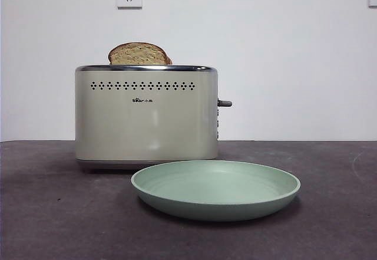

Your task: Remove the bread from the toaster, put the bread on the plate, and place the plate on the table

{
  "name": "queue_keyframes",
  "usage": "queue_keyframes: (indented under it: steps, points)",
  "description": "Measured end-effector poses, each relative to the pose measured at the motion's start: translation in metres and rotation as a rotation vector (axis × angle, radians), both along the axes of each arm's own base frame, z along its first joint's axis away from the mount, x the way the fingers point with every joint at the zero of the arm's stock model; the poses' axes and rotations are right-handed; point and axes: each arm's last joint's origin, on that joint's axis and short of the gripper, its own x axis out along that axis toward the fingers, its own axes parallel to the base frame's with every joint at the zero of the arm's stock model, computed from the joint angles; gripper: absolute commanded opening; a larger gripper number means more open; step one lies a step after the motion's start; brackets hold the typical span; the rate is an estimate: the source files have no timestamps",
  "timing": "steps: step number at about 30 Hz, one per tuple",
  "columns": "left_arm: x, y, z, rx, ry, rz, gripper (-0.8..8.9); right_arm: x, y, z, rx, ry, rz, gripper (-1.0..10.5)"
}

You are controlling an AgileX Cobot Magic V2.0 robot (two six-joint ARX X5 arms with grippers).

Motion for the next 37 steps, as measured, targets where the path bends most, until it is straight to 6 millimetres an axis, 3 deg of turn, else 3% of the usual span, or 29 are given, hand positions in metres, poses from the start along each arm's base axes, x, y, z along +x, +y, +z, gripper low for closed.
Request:
queue_keyframes:
  steps: [3, 5, 13, 22, 29, 37]
  points:
    - [0.019, -0.002, 0.010, 0.021, 0.023, -0.022, 2.97, 0.010, 0.000, -0.003, -0.003, 0.038, 0.003, 2.2]
    - [0.028, -0.004, 0.017, 0.028, 0.013, -0.034, 3.66, 0.014, 0.000, -0.006, -0.004, 0.054, 0.003, 2.7]
    - [0.063, -0.019, 0.041, 0.110, -0.054, -0.166, 3.68, 0.021, 0.000, -0.010, -0.014, 0.072, 0.006, 2.9]
    - [0.121, -0.045, 0.046, 0.421, -0.056, -0.307, 3.68, 0.023, 0.002, -0.011, -0.017, 0.075, 0.017, 2.9]
    - [0.163, -0.069, 0.026, 0.541, -0.061, -0.347, 3.68, 0.023, 0.005, -0.012, -0.018, 0.079, 0.034, 2.8]
    - [0.186, -0.087, -0.006, 0.661, -0.022, -0.389, 3.65, 0.025, 0.006, -0.013, -0.018, 0.089, 0.040, 2.8]
